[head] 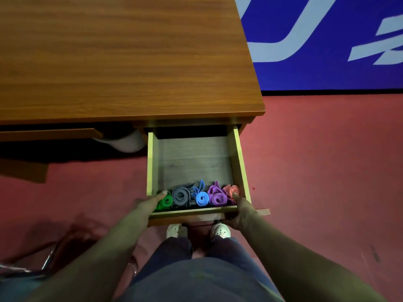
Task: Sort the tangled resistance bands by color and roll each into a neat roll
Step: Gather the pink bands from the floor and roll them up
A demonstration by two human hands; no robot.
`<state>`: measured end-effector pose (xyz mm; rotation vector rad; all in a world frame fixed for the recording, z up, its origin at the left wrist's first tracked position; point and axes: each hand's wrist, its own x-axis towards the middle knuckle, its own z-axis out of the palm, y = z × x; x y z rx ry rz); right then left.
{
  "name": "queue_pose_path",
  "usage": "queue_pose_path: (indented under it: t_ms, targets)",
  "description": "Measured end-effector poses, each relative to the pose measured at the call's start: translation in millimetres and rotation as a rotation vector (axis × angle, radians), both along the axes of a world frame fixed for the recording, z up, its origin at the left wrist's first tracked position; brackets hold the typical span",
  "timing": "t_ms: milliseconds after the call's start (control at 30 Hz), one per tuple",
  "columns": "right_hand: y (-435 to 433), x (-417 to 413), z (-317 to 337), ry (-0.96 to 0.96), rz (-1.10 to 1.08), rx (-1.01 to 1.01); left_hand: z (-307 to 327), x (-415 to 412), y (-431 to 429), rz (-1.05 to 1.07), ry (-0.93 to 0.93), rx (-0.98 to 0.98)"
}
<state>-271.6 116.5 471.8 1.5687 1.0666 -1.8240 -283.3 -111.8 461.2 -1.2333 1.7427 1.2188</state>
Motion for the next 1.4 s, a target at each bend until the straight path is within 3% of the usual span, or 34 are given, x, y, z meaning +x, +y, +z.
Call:
queue_pose_path:
  t_ms: [300, 400, 500, 567, 633, 700, 767, 967, 1400]
  targets:
    - [18.2, -21.9, -14.7, 0.002, 0.178, 0.001, -6.0, -9.6, 34.6, 0.107, 0.114, -0.088]
    - [22.5, -31.4, -19.1, 0.001, 0.182, -0.066, -2.5, -9.4, 44.9, 0.127, 0.109, -0.315]
    - [24.9, -38.4, -22.4, 0.007, 0.213, -0.09, 4.6, -14.4, 52.5, 0.3, 0.082, -0.495]
    - [25.3, -42.3, -23.1, 0.007, 0.231, -0.094, 4.7, -18.6, 55.6, 0.478, 0.055, -0.416]
    - [25.9, -48.0, -25.8, 0.024, 0.247, -0.093, -4.3, -23.1, 59.5, 0.656, 0.104, -0.164]
    - [25.4, -53.1, -27.5, 0.031, 0.25, -0.098, -8.2, -24.5, 65.9, 0.722, 0.145, 0.14]
    - [24.3, -58.1, -26.9, 0.029, 0.24, -0.094, -4.4, -27.3, 70.3, 0.75, 0.139, 0.292]
    - [12.9, -80.9, -17.4, 0.025, 0.143, -0.066, 1.2, -53.7, 58.4, 0.862, 0.14, 0.417]
    - [-26.1, -167.1, -15.6, 0.194, -0.207, -0.042, -4.8, -155.0, 28.0, 0.892, 0.213, 0.624]
